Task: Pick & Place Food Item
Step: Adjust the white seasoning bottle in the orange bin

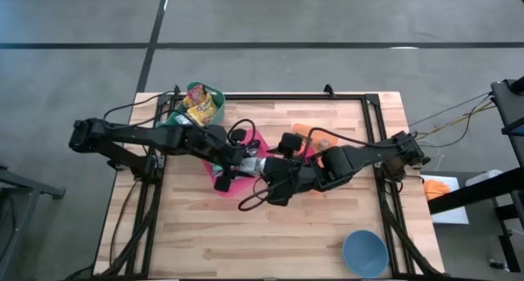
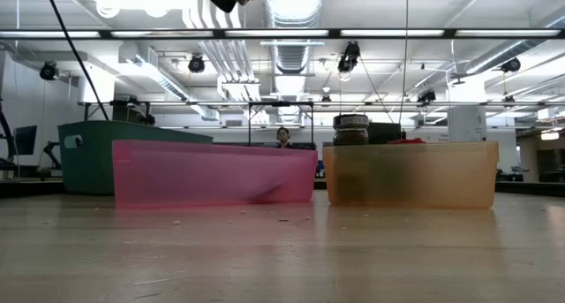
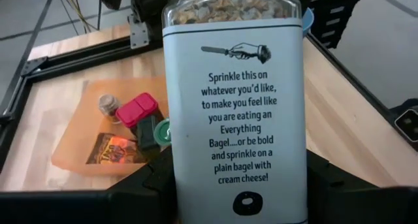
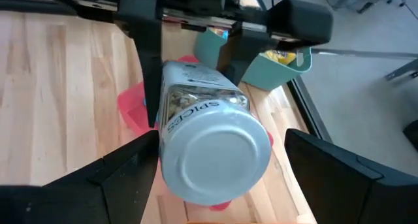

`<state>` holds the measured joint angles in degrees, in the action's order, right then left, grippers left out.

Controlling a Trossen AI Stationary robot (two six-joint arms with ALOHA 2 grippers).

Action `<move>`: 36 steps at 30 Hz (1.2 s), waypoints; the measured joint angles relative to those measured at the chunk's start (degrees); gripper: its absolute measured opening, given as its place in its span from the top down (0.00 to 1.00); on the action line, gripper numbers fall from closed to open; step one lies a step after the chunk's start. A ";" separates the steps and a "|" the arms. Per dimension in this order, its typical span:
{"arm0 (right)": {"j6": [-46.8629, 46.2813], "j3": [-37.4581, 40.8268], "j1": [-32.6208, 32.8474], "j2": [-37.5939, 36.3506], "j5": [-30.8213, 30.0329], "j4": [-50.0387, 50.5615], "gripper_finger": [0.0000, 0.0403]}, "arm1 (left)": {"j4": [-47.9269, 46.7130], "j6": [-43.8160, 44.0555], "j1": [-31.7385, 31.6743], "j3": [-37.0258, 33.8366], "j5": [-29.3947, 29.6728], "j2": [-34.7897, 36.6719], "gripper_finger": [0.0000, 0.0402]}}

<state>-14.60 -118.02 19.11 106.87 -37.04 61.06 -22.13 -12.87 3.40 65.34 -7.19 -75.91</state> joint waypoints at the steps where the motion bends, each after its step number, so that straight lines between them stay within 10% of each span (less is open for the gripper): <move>1: 0.53 0.00 0.00 0.00 0.19 -0.51 0.19 | 0.02 -0.01 0.00 0.00 -0.10 0.11 0.54; 10: 2.98 0.16 -0.21 0.02 3.83 -3.05 0.22 | 0.28 -0.43 0.70 0.00 -0.47 0.14 0.54; 17: 2.35 0.20 -0.37 0.07 4.89 -3.93 0.51 | 0.90 -1.48 0.69 0.00 -0.21 0.12 0.54; 26: 0.17 0.37 -0.33 0.07 5.21 -4.37 0.51 | 0.82 0.01 0.70 0.00 -0.53 0.12 0.54; 33: -7.13 0.39 -0.56 -0.05 4.37 0.31 0.51 | -1.92 5.41 0.63 0.44 -0.18 0.89 0.07; 36: -12.51 0.27 -0.35 -0.17 4.87 5.35 0.51 | -5.24 6.14 0.63 0.40 -0.09 2.84 0.06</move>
<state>-27.11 -117.75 18.77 106.70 -32.17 66.41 -27.37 -6.73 4.03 65.75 -7.28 -73.07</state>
